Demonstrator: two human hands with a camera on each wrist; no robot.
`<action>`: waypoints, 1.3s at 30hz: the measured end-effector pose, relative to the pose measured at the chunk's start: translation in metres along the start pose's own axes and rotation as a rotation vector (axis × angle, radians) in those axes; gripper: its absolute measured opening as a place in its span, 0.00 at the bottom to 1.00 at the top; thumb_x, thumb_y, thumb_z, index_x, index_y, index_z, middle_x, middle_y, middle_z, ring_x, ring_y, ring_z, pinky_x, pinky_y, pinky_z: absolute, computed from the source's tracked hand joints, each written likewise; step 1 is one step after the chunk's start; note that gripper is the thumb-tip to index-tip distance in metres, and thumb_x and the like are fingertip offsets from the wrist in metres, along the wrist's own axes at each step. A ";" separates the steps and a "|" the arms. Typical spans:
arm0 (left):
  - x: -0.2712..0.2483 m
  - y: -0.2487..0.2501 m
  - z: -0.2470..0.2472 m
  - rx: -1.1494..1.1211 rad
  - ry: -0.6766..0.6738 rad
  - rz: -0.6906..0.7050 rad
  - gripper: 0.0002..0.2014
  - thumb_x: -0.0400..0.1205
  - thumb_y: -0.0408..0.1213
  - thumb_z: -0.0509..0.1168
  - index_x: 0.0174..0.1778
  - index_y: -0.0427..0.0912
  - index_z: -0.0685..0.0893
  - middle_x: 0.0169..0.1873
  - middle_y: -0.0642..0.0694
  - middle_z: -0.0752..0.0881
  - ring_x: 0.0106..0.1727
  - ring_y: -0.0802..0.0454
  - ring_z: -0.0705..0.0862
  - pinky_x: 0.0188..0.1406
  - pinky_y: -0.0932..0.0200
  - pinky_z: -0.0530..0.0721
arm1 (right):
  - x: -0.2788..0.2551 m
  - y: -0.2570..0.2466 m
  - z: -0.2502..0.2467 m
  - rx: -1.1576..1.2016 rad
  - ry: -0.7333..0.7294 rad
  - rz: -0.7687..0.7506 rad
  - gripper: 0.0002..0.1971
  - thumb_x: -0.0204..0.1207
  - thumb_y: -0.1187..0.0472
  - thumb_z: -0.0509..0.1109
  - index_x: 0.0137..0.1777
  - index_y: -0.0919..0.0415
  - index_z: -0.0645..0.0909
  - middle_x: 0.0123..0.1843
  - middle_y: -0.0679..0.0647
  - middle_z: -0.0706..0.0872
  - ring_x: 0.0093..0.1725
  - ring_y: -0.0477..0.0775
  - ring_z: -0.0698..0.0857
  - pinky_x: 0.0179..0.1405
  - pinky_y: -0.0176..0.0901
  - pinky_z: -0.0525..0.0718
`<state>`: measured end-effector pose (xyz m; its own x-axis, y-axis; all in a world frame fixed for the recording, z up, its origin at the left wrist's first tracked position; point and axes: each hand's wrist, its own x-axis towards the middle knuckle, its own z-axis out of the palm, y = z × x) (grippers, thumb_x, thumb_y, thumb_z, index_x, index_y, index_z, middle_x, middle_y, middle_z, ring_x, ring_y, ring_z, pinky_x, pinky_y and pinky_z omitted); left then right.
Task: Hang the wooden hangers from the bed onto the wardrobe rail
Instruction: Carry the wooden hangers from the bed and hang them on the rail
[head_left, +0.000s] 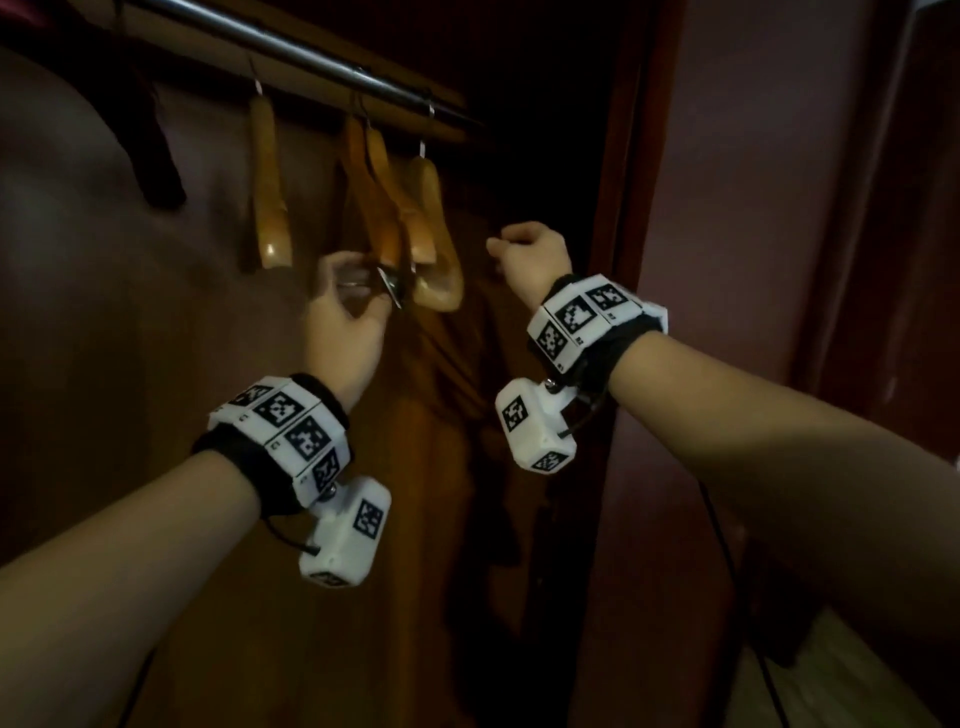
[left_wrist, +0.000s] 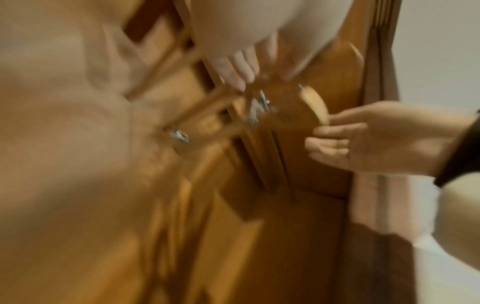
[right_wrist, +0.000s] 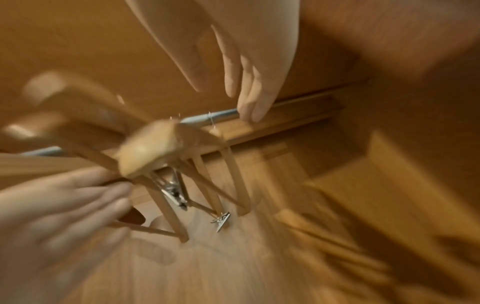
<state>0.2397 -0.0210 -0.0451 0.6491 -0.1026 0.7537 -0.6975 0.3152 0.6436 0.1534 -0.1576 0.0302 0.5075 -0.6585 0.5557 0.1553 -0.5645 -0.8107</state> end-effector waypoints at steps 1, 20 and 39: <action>-0.006 0.004 0.008 -0.047 0.042 0.000 0.15 0.78 0.26 0.64 0.58 0.44 0.75 0.49 0.51 0.81 0.46 0.65 0.80 0.48 0.69 0.76 | -0.004 0.000 -0.009 0.008 0.005 -0.003 0.16 0.77 0.56 0.68 0.63 0.58 0.79 0.55 0.57 0.86 0.55 0.56 0.86 0.61 0.52 0.83; -0.243 0.157 0.341 -0.352 -0.281 -0.214 0.10 0.72 0.32 0.59 0.33 0.54 0.75 0.31 0.51 0.80 0.33 0.52 0.78 0.36 0.52 0.78 | -0.155 0.082 -0.465 -0.153 0.434 0.087 0.10 0.80 0.65 0.62 0.37 0.57 0.78 0.24 0.53 0.79 0.14 0.43 0.74 0.17 0.34 0.76; -0.703 0.403 0.735 -0.638 -1.010 -0.537 0.11 0.78 0.30 0.58 0.33 0.50 0.72 0.27 0.51 0.78 0.31 0.49 0.76 0.40 0.54 0.76 | -0.528 0.168 -1.002 -0.442 1.367 0.664 0.08 0.79 0.64 0.64 0.49 0.65 0.83 0.27 0.58 0.81 0.23 0.55 0.75 0.27 0.44 0.79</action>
<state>-0.7206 -0.5150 -0.2181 0.0928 -0.9242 0.3705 0.0221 0.3739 0.9272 -0.9379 -0.4035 -0.2144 -0.7714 -0.6318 0.0760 -0.1474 0.0611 -0.9872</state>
